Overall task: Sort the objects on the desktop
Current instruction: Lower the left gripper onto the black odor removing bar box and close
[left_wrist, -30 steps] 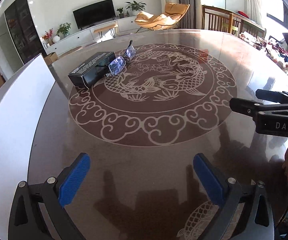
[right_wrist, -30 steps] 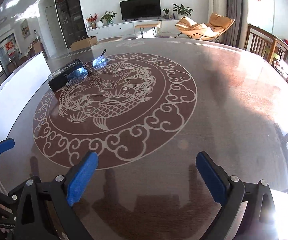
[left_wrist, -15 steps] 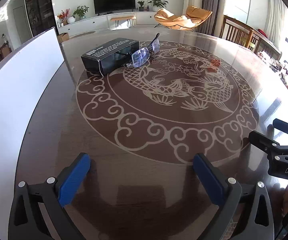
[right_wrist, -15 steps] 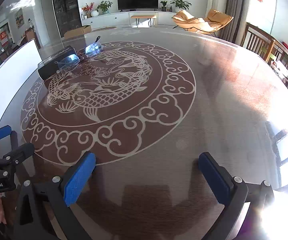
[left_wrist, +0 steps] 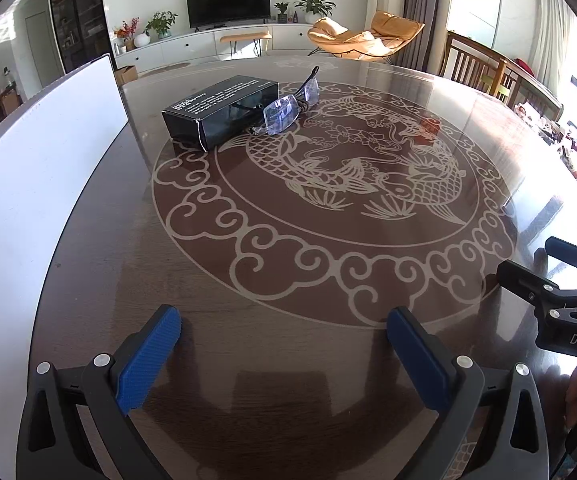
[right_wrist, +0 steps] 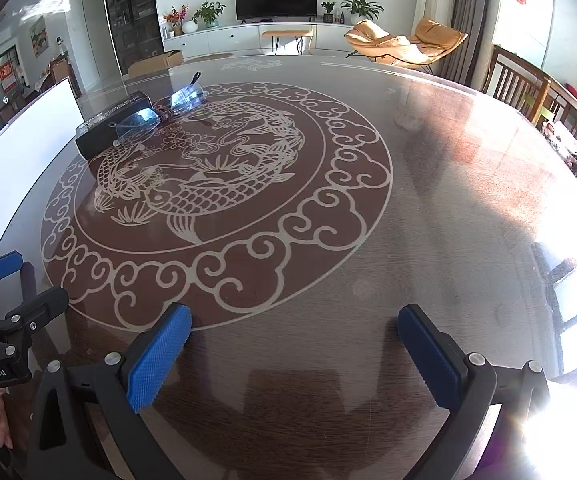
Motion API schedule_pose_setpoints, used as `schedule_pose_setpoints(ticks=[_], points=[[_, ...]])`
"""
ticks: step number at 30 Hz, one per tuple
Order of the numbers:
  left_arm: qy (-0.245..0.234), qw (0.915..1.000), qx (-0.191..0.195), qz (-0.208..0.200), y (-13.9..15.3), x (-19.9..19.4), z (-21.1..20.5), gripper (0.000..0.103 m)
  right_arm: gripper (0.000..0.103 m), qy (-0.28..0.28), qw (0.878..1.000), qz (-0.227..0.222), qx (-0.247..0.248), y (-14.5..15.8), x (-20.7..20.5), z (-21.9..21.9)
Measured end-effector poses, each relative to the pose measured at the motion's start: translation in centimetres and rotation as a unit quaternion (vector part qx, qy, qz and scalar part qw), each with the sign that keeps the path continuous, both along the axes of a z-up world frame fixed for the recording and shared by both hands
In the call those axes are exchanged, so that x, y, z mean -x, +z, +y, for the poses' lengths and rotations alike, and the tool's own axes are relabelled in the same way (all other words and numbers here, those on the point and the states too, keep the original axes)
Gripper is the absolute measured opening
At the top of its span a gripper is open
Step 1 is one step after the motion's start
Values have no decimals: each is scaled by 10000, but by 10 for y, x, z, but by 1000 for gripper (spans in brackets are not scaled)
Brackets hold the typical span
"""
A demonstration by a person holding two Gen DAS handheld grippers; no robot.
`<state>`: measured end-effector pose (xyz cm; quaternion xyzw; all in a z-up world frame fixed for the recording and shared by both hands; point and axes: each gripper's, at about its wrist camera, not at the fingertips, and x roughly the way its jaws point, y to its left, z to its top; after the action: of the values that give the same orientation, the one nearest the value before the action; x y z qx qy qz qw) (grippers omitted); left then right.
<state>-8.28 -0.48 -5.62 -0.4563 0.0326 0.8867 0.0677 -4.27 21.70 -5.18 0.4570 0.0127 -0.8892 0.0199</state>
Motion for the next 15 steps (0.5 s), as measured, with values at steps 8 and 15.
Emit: schedule_pose_setpoints(ticks=[8,15], points=[[-6,10000,-2,-2,0,0,0,103,103,0,10000,0,0,0,0,0],[1,10000,-2,-24,0,3,-1,103,103,-1,10000,-1,0,0,0,0]])
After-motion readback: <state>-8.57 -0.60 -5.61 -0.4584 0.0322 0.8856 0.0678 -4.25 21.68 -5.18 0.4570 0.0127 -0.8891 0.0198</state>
